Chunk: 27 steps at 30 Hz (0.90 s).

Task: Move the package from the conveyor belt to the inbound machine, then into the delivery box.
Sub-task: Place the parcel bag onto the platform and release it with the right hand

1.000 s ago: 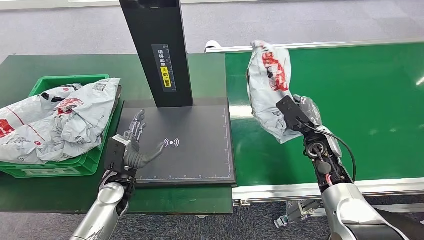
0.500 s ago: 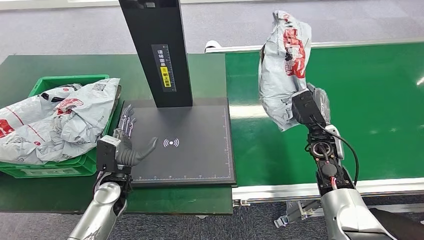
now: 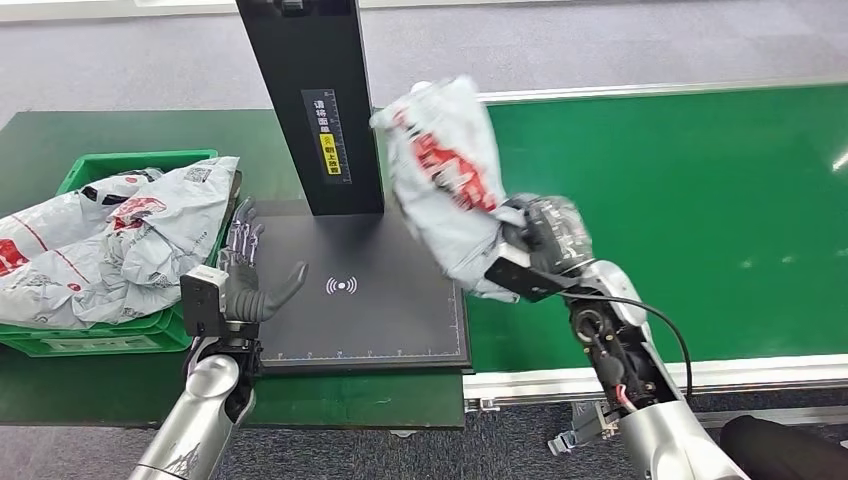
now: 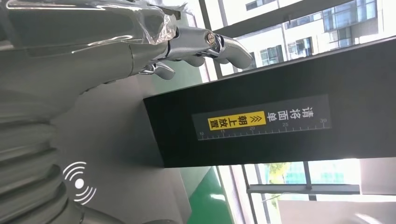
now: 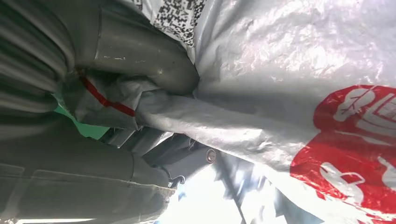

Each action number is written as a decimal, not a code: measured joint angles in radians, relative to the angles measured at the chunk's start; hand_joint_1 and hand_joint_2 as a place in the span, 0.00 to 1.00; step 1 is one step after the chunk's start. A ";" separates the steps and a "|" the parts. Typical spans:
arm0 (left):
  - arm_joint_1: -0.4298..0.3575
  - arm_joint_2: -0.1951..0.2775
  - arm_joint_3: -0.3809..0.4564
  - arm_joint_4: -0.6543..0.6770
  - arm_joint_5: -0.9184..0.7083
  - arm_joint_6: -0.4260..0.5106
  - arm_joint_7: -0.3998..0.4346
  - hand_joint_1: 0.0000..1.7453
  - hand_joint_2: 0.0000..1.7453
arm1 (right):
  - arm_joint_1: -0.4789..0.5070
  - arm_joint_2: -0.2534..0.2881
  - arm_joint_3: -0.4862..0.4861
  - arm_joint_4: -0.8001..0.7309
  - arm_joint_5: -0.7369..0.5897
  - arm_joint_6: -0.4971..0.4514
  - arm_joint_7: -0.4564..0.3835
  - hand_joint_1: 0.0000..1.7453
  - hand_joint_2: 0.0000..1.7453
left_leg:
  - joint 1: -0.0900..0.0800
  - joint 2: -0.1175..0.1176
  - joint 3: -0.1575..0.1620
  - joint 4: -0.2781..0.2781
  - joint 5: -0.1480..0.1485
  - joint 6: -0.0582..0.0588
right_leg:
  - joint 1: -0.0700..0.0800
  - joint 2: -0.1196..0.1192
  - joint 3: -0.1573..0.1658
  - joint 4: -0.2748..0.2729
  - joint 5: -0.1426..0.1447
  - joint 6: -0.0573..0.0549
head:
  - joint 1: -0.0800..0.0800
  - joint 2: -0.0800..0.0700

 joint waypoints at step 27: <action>-0.007 -0.001 0.000 0.011 -0.015 -0.007 0.015 0.00 1.00 | -0.139 0.082 0.419 0.303 0.048 0.291 0.114 1.00 1.00 | 0.000 0.001 0.002 0.000 0.000 0.000 | 0.000 0.000 0.002 0.000 0.000 0.000 | 0.000 0.000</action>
